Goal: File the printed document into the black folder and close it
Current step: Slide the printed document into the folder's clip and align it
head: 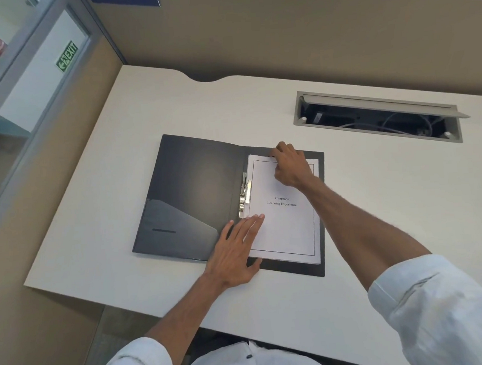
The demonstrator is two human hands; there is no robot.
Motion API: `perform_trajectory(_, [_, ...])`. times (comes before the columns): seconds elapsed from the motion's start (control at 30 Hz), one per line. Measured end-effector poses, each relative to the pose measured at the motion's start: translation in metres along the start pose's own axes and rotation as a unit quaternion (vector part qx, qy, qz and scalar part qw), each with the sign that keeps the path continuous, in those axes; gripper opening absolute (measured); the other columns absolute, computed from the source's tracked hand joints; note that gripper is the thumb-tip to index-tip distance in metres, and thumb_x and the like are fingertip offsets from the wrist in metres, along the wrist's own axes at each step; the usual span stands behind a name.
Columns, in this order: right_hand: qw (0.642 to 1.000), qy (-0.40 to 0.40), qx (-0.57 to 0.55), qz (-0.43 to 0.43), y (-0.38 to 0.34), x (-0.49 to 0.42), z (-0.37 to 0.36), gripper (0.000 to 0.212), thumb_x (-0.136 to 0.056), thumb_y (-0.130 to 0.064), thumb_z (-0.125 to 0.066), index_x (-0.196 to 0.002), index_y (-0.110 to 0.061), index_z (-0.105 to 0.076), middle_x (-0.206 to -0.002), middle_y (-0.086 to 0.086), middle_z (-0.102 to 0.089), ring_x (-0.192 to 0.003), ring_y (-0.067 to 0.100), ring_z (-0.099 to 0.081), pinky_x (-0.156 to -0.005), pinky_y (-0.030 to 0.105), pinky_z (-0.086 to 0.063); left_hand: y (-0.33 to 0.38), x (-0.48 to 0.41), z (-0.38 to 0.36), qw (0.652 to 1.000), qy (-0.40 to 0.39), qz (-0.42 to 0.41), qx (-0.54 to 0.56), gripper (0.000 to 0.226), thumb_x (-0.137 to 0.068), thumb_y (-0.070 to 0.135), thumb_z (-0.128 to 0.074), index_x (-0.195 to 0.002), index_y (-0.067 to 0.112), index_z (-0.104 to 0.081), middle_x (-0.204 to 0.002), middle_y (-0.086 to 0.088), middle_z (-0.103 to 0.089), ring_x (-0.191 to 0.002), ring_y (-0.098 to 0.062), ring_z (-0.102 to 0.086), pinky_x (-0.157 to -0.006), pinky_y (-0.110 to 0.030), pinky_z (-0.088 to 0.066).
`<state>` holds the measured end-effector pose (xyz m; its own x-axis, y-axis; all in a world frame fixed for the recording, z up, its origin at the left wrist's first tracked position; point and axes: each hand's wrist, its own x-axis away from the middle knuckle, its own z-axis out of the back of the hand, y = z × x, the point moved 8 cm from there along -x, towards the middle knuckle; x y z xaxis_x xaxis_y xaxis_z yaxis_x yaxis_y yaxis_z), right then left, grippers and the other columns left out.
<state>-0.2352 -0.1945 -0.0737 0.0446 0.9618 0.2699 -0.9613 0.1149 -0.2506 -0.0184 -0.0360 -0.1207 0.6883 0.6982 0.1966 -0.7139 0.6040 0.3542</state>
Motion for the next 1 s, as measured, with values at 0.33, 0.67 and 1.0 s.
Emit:
perform_trajectory(0.33, [0.999,0.022,-0.031,-0.012,0.0,0.008,0.002,0.055,-0.099,0.0,-0.053,-0.153,-0.012,-0.053,-0.154,0.008,-0.05,-0.144,0.031,-0.048,-0.122,0.049,-0.038,-0.005,0.003,0.004,1.0,0.006,0.021,0.014,0.106,-0.096,0.064,-0.06,-0.179,0.025,-0.006,-0.186,0.009,-0.012,-0.172,-0.018,-0.021,-0.141,-0.055,-0.02])
perform_trajectory(0.67, [0.865,0.205,-0.321,-0.326,0.076,0.135,-0.023,0.043,-0.092,0.008,-0.049,-0.127,-0.005,-0.068,-0.131,0.013,-0.06,-0.118,0.037,-0.065,-0.096,0.038,-0.05,-0.026,0.012,0.035,0.938,0.153,0.248,0.189,0.049,-0.105,0.035,-0.068,-0.148,0.015,-0.055,-0.136,-0.002,-0.062,-0.123,-0.023,-0.062,-0.107,-0.044,-0.06])
perform_trajectory(1.0, [0.858,0.164,-0.326,-0.36,0.088,0.188,-0.045,0.04,-0.091,0.008,-0.052,-0.122,-0.004,-0.075,-0.127,0.013,-0.07,-0.109,0.033,-0.068,-0.088,0.032,-0.047,-0.016,0.011,0.028,0.927,0.12,0.279,0.221,0.034,-0.106,0.02,-0.064,-0.139,0.01,-0.062,-0.131,-0.007,-0.064,-0.122,-0.028,-0.065,-0.105,-0.047,-0.059])
